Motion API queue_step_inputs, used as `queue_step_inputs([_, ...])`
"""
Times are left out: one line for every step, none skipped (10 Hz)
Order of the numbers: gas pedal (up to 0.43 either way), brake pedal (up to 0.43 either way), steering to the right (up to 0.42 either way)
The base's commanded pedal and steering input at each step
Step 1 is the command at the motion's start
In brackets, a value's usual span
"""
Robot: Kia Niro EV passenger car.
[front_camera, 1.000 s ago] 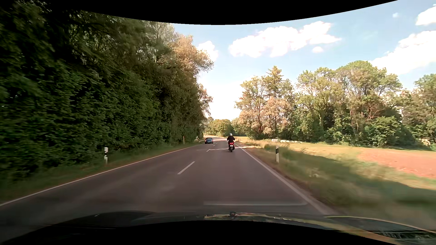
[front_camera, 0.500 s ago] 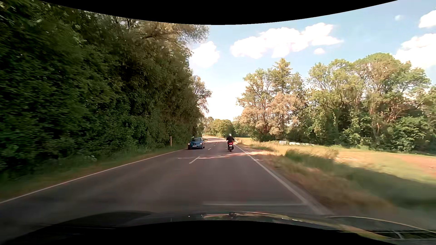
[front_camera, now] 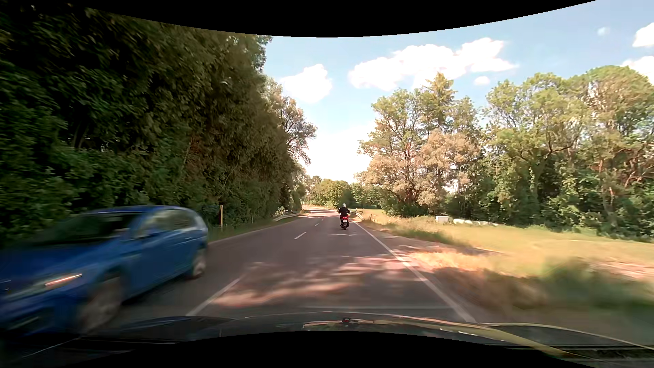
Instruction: Follow the waypoints while adhering to traffic rules and regulations
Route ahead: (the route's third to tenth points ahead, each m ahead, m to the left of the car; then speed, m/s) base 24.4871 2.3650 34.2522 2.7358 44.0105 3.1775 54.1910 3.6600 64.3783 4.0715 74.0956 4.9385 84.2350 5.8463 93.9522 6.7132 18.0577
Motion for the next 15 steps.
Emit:
queue_step_inputs([0.260, 0.006, -0.010])
queue_step_inputs([0.268, 0.012, -0.010])
queue_step_inputs([0.280, 0.006, -0.010])
queue_step_inputs([0.280, 0.006, -0.009])
queue_step_inputs([0.280, 0.006, -0.008])
queue_step_inputs([0.280, 0.006, -0.007])
queue_step_inputs([0.287, 0.012, -0.007])
queue_step_inputs([0.287, 0.012, -0.005])
queue_step_inputs([0.287, 0.006, -0.003])
queue_step_inputs([0.287, 0.006, -0.002])
queue_step_inputs([0.299, 0.006, -0.002])
queue_step_inputs([0.299, 0.012, -0.003])
queue_step_inputs([0.311, 0.006, -0.003])
queue_step_inputs([0.311, 0.012, -0.002])
queue_step_inputs([0.311, 0.012, -0.002])
